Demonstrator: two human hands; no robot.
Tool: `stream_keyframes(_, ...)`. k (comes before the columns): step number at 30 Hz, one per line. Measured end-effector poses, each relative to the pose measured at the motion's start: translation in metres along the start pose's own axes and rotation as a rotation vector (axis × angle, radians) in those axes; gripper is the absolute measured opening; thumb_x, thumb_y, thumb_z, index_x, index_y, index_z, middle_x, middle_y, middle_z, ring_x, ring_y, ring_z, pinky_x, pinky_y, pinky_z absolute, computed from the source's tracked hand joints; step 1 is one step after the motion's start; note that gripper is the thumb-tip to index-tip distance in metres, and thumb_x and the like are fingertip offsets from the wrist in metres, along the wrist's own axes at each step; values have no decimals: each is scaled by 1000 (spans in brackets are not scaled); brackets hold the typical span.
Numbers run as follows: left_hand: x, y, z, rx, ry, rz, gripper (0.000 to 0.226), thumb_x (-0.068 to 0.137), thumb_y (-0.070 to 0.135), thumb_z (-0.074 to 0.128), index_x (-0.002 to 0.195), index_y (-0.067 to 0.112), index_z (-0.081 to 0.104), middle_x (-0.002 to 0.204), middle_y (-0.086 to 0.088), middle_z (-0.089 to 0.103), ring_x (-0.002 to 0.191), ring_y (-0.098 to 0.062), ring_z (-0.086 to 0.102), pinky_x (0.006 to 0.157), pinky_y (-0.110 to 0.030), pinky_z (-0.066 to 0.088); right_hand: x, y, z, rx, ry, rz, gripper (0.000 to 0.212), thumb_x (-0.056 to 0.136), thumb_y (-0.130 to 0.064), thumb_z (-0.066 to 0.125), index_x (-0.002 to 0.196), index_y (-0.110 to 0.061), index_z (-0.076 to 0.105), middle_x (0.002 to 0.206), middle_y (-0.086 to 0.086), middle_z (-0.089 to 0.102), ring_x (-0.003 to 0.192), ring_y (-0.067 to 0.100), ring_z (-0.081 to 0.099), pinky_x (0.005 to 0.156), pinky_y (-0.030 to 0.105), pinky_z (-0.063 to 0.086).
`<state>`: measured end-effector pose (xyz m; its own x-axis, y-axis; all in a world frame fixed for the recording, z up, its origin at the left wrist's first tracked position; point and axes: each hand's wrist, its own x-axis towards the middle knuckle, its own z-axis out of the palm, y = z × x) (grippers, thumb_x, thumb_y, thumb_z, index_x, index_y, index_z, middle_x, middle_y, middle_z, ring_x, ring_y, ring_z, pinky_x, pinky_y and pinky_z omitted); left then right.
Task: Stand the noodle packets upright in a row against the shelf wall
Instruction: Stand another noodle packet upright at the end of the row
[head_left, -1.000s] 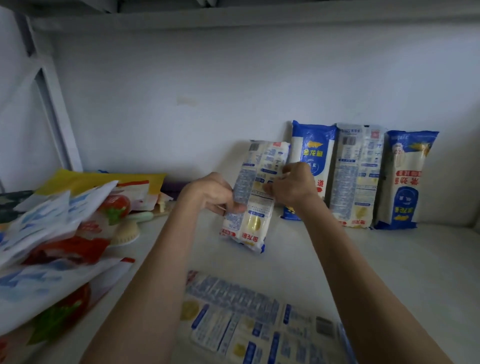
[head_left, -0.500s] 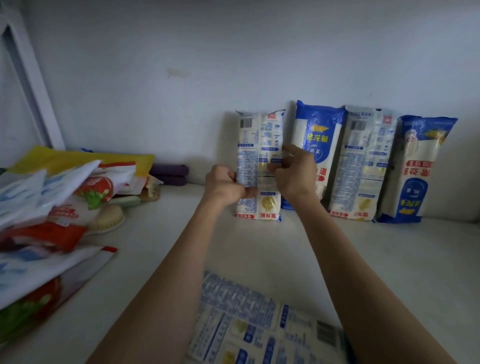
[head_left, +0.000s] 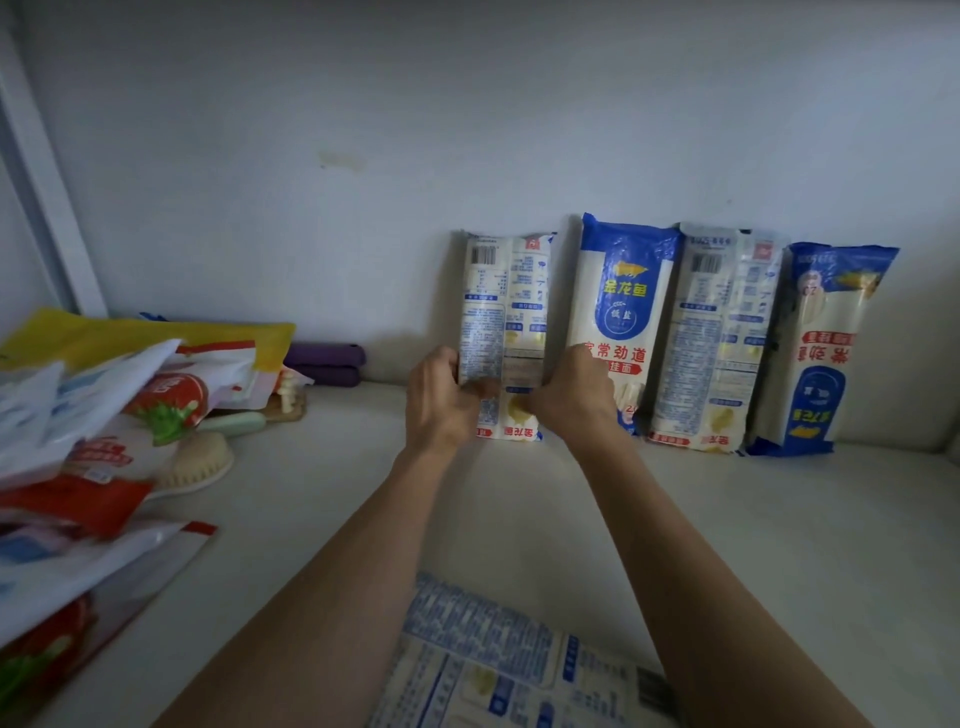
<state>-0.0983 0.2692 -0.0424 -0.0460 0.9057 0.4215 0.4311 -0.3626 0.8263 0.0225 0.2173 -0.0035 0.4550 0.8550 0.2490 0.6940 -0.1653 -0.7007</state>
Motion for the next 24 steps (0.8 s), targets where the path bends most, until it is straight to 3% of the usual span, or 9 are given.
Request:
stream_keyframes(2, 0, -4, 1, 24, 8, -4, 32, 72, 36, 79, 89, 17, 58, 90, -1, 67, 82, -21, 65, 71, -45, 56, -4, 3, 6, -10, -47, 32, 40, 76, -18, 79, 110, -8, 60, 107, 13, 65, 97, 33, 66, 80, 42, 58)
stream_keyframes(4, -1, -5, -2, 74, 9, -61, 38, 70, 45, 80, 86, 18, 57, 87, 0, 65, 80, -21, 63, 69, -40, 55, -5, 7, 10, 1, -40, 58, 35, 78, -24, 77, 105, -6, 63, 101, 14, 68, 91, 31, 67, 74, 37, 57)
stream_keyframes(8, -2, -9, -6, 80, -13, -202, 37, 62, 43, 87, 76, 18, 64, 84, -1, 70, 80, -21, 66, 69, -33, 55, -3, 6, 13, 21, -71, 102, 30, 78, -25, 71, 100, -6, 63, 95, 16, 70, 84, 33, 70, 71, 35, 58)
stream_keyframes(13, 0, -6, -2, 26, -26, -45, 23, 63, 19, 86, 70, 9, 66, 70, -2, 73, 72, -24, 72, 62, -40, 58, -5, 1, 17, 98, -74, 106, 24, 78, -9, 65, 101, -1, 61, 99, 18, 69, 85, 38, 70, 70, 38, 60)
stream_keyframes(17, 6, -12, 2, 32, -7, 4, 25, 58, 25, 83, 68, 8, 66, 66, -3, 73, 67, -22, 72, 56, -43, 58, -7, 0, 19, 157, -68, 99, 27, 76, -12, 64, 100, 1, 63, 98, 21, 70, 86, 39, 70, 73, 45, 60)
stream_keyframes(20, 5, -9, 5, 53, 15, 41, 14, 61, 18, 78, 69, 11, 68, 65, 0, 72, 67, -20, 71, 56, -41, 57, -8, -2, 22, 209, -62, 115, 39, 76, -21, 65, 106, 3, 62, 103, 21, 68, 92, 41, 69, 79, 48, 59)
stream_keyframes(24, 2, -6, 9, 32, 25, 80, 16, 62, 17, 67, 77, 13, 71, 68, -1, 73, 71, -20, 72, 59, -40, 57, -10, 0, 24, 253, -65, 148, 42, 78, -21, 65, 112, 3, 59, 106, 21, 68, 97, 38, 68, 82, 43, 58)
